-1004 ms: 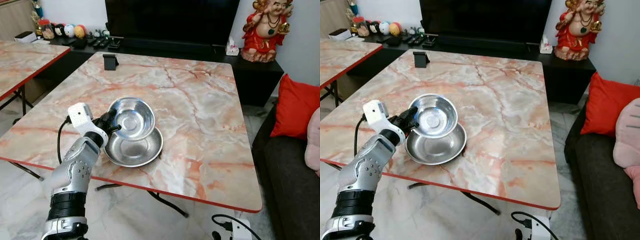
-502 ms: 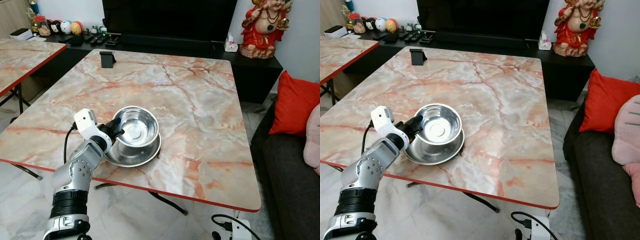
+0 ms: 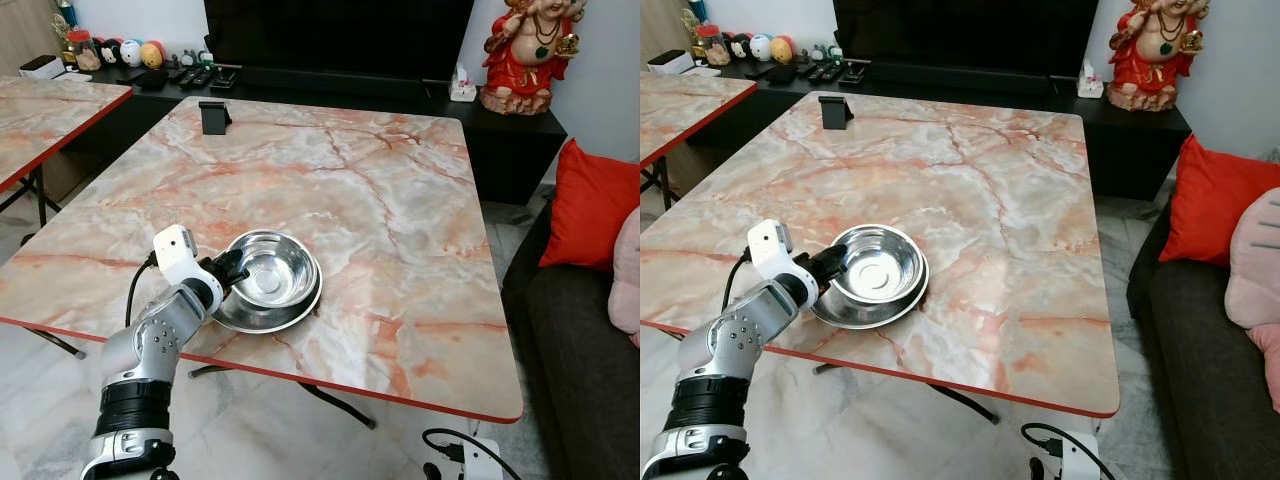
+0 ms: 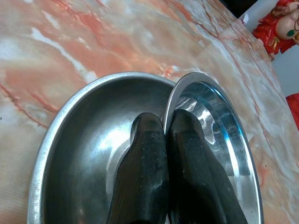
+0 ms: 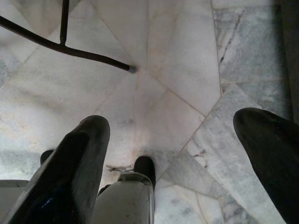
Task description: Setting the table
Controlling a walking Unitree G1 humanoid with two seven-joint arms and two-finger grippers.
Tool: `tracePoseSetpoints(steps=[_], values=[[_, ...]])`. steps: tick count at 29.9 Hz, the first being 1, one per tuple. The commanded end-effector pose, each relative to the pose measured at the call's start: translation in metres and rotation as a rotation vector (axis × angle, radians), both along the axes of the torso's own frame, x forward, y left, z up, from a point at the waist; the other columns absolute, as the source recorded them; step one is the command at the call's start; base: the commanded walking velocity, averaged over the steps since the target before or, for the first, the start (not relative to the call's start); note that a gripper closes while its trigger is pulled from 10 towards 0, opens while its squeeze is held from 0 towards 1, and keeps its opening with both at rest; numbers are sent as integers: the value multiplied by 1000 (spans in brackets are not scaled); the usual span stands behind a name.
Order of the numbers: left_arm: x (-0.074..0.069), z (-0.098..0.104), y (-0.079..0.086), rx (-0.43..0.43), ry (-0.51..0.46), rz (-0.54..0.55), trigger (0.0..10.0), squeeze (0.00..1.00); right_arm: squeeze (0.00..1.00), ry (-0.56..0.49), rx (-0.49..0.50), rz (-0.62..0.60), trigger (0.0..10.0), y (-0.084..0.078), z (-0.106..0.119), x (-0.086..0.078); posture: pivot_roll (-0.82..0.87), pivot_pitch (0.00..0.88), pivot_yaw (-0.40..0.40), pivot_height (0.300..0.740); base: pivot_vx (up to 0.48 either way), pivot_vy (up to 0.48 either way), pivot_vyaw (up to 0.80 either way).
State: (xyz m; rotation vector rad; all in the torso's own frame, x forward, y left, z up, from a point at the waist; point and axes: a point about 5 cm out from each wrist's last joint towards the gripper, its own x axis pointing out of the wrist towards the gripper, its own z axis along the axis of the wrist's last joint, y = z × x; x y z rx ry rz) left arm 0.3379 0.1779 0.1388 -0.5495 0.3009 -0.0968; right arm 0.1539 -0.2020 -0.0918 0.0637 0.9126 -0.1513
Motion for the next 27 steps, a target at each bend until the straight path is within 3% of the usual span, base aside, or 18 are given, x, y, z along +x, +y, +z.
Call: tracePoseSetpoints(steps=[1, 5, 6, 7, 8, 9, 10, 22, 27], values=[[-1, 0, 2, 28, 9, 5, 10000, 0, 0, -3, 0, -9, 10000, -1, 1, 1, -23, 0, -4, 740, 0, 0, 0], [0, 1, 0, 35, 13, 5, 10000, 27, 0, -3, 0, -10, 10000, -1, 1, 1, -26, 0, -3, 740, 0, 0, 0], [0, 1, 0, 36, 14, 6, 10000, 224, 0, -3, 0, -10, 10000, -1, 1, 1, -26, 0, -3, 740, 0, 0, 0], [0, 1, 1, 39, 15, 8, 10000, 486, 0, -3, 0, -10, 10000, -1, 1, 1, -25, 0, -4, 740, 0, 0, 0], [0, 2, 1, 42, 14, 9, 10000, 569, 0, -3, 0, -10, 10000, -1, 1, 1, -25, 0, -5, 740, 0, 0, 0], [0, 2, 2, 46, 14, 11, 10000, 812, 0, -3, 0, -10, 10000, -1, 1, 1, -25, 0, -5, 740, 0, 0, 0], [0, 2, 2, 48, 15, 13, 10000, 875, 0, -2, 0, -10, 10000, -1, 1, 1, -23, 0, -6, 740, 0, 0, 0], [1, 4, 7, 69, 15, 20, 10000, 886, 0, -1, 1, -5, 10000, -1, 1, 2, -18, 0, -9, 740, 0, 0, 0], [0, 3, 6, 86, 29, -16, 10000, 820, 0, 0, 1, -2, 10000, -1, 1, 2, -17, 0, -10, 740, 0, 0, 0]])
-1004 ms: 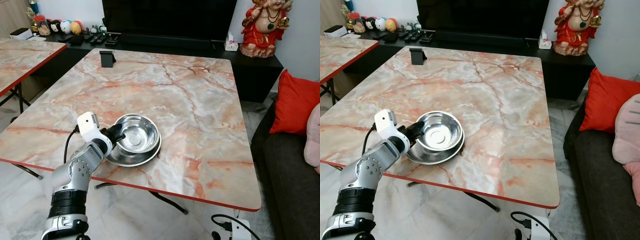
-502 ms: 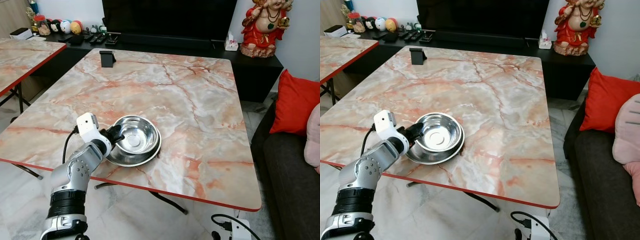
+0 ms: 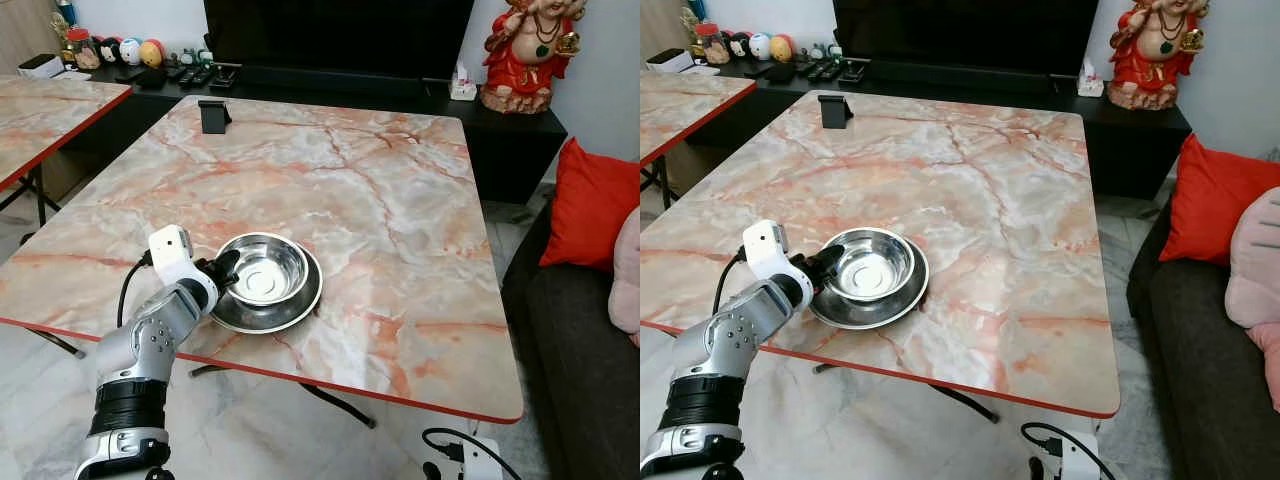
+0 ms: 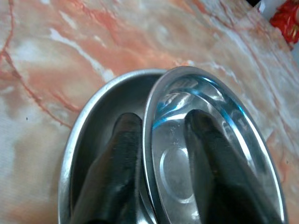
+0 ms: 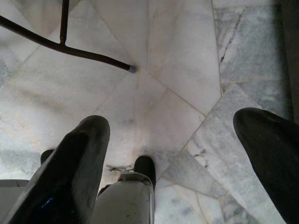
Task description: Setting the table
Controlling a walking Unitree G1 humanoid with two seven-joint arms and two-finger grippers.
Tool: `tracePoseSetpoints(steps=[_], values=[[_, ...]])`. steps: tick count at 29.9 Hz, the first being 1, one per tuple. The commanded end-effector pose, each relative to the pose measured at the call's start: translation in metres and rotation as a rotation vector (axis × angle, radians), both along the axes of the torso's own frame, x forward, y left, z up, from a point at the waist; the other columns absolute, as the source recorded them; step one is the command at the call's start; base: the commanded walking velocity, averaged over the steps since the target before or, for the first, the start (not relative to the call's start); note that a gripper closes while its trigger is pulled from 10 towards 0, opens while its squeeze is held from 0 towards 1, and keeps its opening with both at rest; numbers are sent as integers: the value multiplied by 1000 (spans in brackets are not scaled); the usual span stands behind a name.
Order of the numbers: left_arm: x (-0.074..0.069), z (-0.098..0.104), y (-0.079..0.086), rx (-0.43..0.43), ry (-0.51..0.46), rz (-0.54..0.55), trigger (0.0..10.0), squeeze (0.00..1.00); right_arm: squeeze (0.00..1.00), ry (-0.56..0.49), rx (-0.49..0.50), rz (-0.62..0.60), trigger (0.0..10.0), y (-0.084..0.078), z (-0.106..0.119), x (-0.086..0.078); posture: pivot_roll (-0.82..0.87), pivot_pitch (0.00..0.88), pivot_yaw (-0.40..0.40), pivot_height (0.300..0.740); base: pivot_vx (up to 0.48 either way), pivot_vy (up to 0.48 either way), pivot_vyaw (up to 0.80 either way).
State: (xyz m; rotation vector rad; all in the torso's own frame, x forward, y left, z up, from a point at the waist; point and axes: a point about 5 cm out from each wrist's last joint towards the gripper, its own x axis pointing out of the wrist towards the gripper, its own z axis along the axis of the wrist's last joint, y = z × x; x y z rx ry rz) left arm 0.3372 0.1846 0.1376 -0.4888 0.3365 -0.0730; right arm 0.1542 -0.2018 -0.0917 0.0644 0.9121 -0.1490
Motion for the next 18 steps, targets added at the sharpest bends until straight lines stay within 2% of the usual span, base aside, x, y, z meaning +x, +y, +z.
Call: tracePoseSetpoints(steps=[1, 3, 4, 5, 6, 18], values=[[0, 5, -1, 23, -4, -28, 10000, 816, 0, 1, 0, -3, 10000, -1, 1, 1, -17, 0, -10, 740, 0, 0, 0], [0, 4, -2, 24, 1, -43, 10000, 808, 0, 2, 0, -3, 10000, -1, 1, 1, -15, 0, -10, 740, 0, 0, 0], [-1, 4, -3, 31, 1, -62, 10000, 667, 0, 2, 0, -2, 10000, -1, 1, 1, -15, 0, -10, 740, 0, 0, 0], [-1, 4, -3, 34, -1, -64, 10000, 251, 0, 1, 0, -2, 10000, -1, 1, 2, -15, 0, -10, 740, 0, 0, 0], [-1, 4, -3, 38, -2, -64, 10000, 0, 0, 1, 0, -2, 10000, -1, 1, 2, -14, 0, -10, 740, 0, 0, 0], [0, 7, 1, 84, -7, -57, 10000, 0, 0, 4, 1, 0, 10000, -1, 0, 1, -13, 0, -10, 740, 0, 0, 0]])
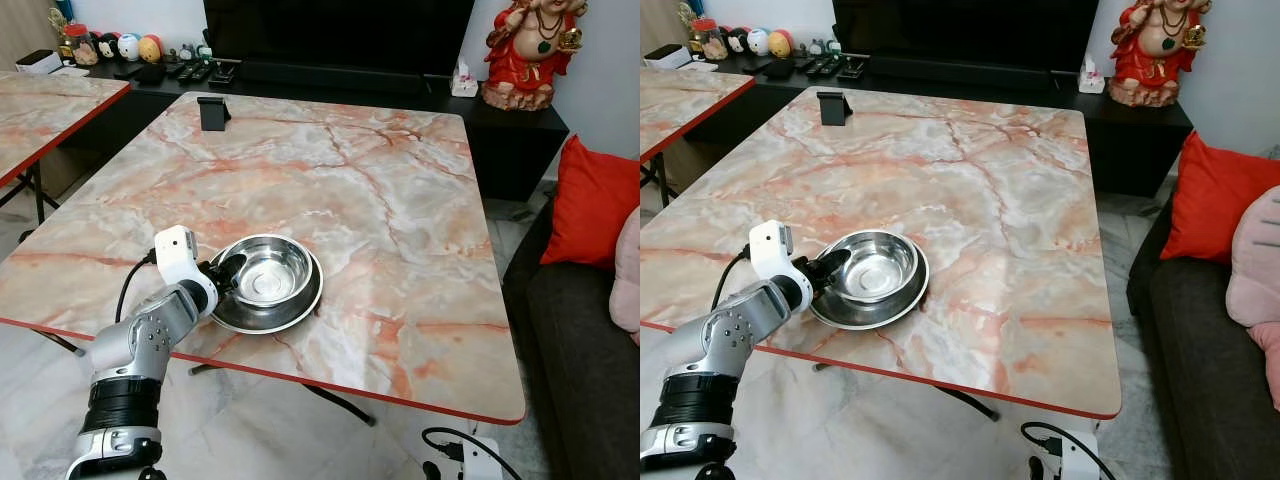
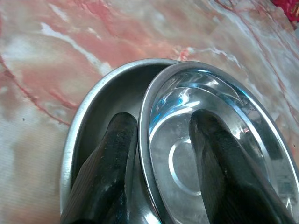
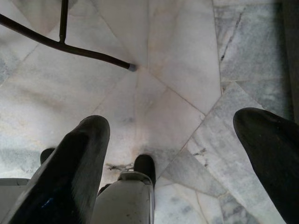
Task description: Setting the table
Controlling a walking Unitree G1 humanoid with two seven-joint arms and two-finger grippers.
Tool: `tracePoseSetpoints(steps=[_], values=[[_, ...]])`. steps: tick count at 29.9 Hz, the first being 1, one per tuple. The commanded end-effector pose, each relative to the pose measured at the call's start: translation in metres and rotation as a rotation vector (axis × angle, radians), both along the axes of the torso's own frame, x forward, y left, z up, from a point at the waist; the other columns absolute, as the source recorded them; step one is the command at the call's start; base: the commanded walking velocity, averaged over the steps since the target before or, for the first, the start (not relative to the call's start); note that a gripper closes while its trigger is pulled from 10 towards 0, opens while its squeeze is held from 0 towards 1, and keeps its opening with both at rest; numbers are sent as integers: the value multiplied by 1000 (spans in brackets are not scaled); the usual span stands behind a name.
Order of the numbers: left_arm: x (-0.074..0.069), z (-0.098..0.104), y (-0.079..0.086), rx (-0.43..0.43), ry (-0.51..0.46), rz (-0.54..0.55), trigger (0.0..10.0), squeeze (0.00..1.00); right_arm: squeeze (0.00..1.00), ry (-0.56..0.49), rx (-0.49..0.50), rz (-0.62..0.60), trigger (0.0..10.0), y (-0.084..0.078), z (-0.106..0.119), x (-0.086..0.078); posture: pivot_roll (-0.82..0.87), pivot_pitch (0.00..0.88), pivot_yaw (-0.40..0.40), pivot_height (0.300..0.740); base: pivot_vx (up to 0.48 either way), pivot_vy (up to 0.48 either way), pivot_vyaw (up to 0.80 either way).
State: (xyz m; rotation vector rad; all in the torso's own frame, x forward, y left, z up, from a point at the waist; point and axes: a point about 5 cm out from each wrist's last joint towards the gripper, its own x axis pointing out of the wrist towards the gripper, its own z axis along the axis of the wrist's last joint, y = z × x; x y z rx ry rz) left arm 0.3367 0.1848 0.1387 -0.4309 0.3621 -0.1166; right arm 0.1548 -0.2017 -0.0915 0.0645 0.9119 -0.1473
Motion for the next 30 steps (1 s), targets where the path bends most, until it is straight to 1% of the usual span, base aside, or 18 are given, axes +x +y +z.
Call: tracePoseSetpoints(steps=[1, 9, 12, 17, 21, 24, 26, 28, 30], values=[[1, 6, 1, 40, -18, -2, 10000, 0, 0, 5, 0, -1, 10000, -1, 0, 1, -13, 0, -10, 740, 0, 0, 0], [-1, 6, 2, 103, -13, -44, 10000, 0, 0, 12, -1, 8, 10000, -1, 0, 1, -11, 0, -11, 740, 0, 0, 0], [-1, 6, 4, 159, -23, -60, 10000, 0, 0, 13, 0, 9, 10000, -1, 0, 1, -9, 0, -12, 740, 0, 0, 0], [-1, 8, 4, 176, -36, -71, 10000, 0, 0, 14, 0, 9, 10000, -1, 0, 1, -8, 0, -12, 740, 0, 0, 0], [1, 17, 7, 238, -92, -69, 10000, 0, 0, 12, 1, 8, 10000, -1, 0, 1, -7, 0, -13, 740, 0, 0, 0], [2, 28, 14, 372, -155, -60, 10000, 0, 0, 11, 1, 6, 10000, -1, 0, 1, -7, 0, -13, 740, 0, 0, 0], [2, 37, 19, 395, -197, -36, 10000, 0, 0, 12, 1, 6, 10000, -1, 0, 1, -7, 0, -13, 740, 0, 0, 0], [2, 48, 22, 395, -256, -11, 10000, 0, 0, 13, 1, 7, 10000, -1, 0, 1, -3, 0, -14, 740, 0, 0, 0], [3, 57, 24, 446, -337, 10, 10000, 0, 0, 13, 0, 7, 10000, -1, 0, 1, -2, 0, -14, 740, 0, 0, 0]])
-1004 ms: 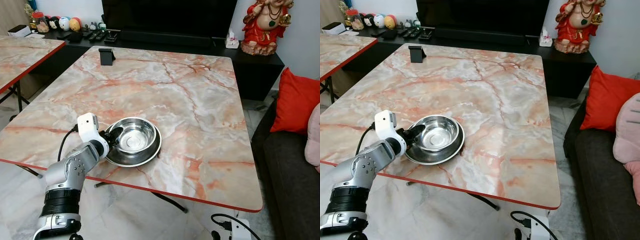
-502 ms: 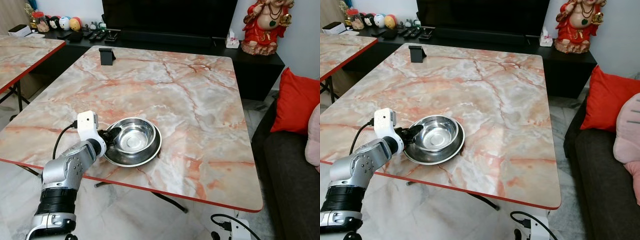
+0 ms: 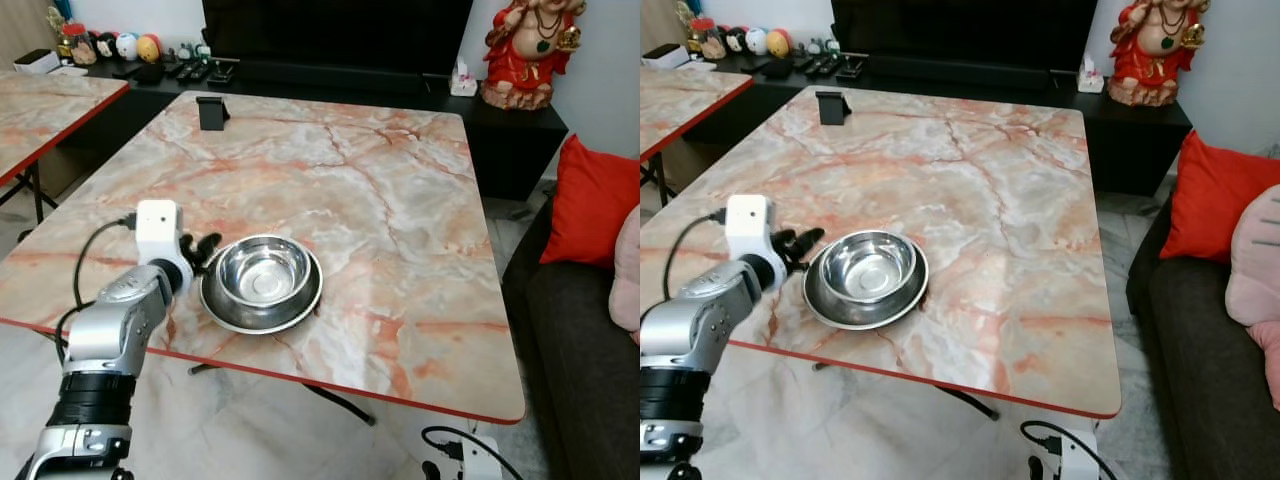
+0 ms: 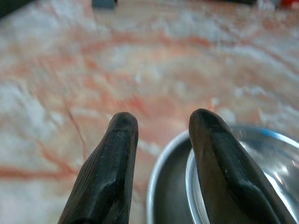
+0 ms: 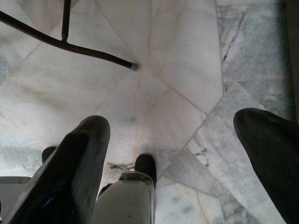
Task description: Setting the table
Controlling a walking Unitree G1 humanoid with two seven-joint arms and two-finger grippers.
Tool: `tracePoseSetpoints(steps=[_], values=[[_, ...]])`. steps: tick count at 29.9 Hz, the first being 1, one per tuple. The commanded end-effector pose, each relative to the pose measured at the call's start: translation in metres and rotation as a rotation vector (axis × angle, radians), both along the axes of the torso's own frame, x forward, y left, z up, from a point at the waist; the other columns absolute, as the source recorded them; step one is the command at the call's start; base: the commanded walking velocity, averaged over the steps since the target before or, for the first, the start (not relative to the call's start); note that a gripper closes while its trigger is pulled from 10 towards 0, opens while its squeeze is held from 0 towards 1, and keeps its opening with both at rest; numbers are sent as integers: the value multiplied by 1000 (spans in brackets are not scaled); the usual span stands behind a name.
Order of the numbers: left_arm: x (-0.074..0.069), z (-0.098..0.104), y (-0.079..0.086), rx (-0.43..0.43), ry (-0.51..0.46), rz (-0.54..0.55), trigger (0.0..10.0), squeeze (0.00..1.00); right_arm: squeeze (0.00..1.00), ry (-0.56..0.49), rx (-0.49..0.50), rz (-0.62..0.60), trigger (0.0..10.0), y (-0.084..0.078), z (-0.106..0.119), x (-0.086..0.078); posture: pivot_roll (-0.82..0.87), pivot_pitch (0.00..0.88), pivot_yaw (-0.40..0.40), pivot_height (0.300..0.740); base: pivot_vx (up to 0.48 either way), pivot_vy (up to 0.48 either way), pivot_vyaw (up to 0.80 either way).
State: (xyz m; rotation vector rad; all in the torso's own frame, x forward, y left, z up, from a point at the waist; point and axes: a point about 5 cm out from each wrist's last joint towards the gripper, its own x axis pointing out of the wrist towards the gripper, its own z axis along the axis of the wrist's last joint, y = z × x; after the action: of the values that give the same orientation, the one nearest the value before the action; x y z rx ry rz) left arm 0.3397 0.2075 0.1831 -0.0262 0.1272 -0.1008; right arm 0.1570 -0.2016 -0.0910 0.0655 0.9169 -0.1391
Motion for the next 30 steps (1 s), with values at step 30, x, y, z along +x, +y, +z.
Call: tracePoseSetpoints(steps=[30], values=[[-34, -38, -55, 279, -473, -47, 10000, 0, 0, -36, -25, -33, 10000, -5, 2, -1, -24, 0, -20, 740, 0, 49, 0]])
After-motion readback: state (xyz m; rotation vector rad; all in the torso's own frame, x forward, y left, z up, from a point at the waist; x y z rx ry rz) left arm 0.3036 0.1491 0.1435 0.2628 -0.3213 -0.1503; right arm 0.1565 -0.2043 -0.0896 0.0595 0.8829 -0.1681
